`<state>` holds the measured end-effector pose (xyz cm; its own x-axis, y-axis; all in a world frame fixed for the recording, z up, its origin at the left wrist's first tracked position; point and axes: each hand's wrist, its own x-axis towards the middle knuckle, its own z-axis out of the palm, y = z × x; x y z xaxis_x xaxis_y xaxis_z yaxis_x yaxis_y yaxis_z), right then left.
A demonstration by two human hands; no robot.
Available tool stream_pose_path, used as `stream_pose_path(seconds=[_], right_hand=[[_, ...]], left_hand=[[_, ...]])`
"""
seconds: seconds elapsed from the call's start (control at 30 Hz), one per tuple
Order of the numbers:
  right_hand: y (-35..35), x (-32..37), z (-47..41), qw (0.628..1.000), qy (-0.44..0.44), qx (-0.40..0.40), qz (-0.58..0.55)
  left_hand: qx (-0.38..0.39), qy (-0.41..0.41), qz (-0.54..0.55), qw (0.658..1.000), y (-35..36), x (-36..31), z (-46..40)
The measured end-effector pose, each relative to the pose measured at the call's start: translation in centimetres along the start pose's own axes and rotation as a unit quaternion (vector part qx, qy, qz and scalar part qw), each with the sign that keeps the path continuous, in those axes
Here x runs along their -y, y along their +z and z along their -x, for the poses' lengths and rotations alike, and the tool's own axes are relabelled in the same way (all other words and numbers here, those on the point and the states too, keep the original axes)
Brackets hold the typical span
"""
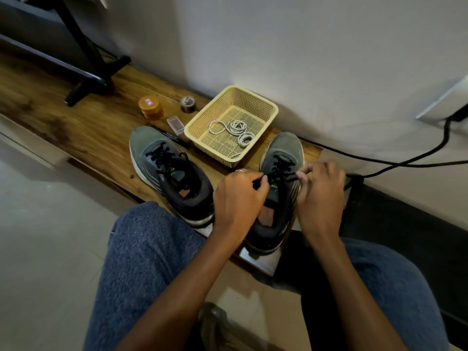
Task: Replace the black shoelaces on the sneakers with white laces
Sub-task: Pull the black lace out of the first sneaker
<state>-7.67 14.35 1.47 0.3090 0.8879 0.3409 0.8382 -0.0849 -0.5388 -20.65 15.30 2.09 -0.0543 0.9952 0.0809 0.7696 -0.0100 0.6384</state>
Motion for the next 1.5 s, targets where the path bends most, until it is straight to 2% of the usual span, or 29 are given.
stream_pose_path(seconds=[0.07,0.13,0.27,0.4,0.53,0.73,0.83,0.93,1.07,1.17,1.3,1.5], right_hand=[[-0.4,-0.1,-0.2,0.998,0.057,-0.007,-0.029],[-0.5,-0.2,-0.2,0.996,0.085,0.020,-0.032],[-0.7,0.3,-0.1,0.996,0.012,0.081,-0.027],[0.4,1.1,0.4,0.991,-0.072,0.101,0.047],[1.0,1.0,0.2,0.987,-0.095,0.078,0.101],[0.8,0.8,0.2,0.988,-0.097,0.065,0.105],[-0.3,0.4,-0.2,0.995,-0.058,0.019,0.081],[-1.8,-0.6,-0.9,0.997,0.037,-0.007,0.071],[-2.5,-1.3,-1.4,0.991,0.091,0.045,0.089],[-2.1,-0.6,-1.0,0.994,0.038,0.084,0.059],[-0.4,0.9,-0.1,0.988,-0.060,0.117,0.080],[1.2,1.1,0.0,0.989,-0.088,0.076,0.092]], left_hand=[[0.007,0.002,-0.002,1.000,0.0,0.0,0.0],[0.005,0.003,0.003,1.000,0.0,0.2,-0.1],[0.004,0.021,0.007,1.000,-0.1,0.3,-0.2],[0.007,0.033,0.024,0.999,0.0,0.1,-0.1],[0.005,0.038,0.021,0.999,0.0,0.3,-0.1],[0.008,0.036,0.005,0.999,0.1,0.1,-0.2],[0.003,0.021,0.014,1.000,0.0,0.2,-0.3],[-0.002,0.002,0.027,1.000,-0.1,0.4,-0.4],[-0.004,0.003,0.029,1.000,-0.1,0.3,-0.4],[-0.008,0.002,0.029,1.000,-0.1,0.5,-0.5],[0.000,0.014,0.021,1.000,0.1,0.3,-0.5],[-0.001,0.021,0.021,1.000,0.1,0.3,-0.4]])
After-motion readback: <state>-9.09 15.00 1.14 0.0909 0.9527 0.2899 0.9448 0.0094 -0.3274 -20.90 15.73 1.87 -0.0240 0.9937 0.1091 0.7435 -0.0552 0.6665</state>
